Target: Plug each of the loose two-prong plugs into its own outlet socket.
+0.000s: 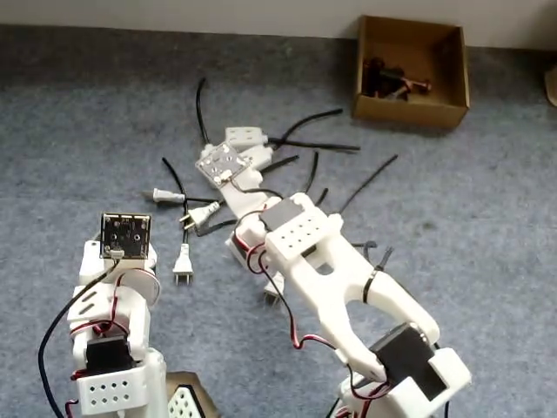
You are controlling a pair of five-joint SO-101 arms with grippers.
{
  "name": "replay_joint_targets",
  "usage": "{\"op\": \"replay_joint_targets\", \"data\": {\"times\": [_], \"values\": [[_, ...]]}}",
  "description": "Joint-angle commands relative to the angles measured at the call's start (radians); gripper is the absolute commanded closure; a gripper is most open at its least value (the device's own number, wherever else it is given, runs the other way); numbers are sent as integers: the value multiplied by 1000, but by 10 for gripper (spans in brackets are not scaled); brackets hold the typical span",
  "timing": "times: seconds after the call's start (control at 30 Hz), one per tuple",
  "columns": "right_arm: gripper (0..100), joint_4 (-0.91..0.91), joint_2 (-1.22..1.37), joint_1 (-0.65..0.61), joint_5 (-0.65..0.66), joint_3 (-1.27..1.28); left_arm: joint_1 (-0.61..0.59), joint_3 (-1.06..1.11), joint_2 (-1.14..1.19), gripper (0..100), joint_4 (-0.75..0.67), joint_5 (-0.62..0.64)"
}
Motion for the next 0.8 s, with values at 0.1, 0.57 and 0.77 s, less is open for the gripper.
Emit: {"op": "replay_joint_targets", "data": {"times": [0.1,0.57,0.77], "values": [[848,-24,-30,-15,46,-8,-2,-24,-13,994,-3,3],[792,39,-31,-15,69,-108,-2,-24,-13,994,-3,3],[792,151,-31,-25,69,-251,-2,-24,-13,994,-3,2]]}}
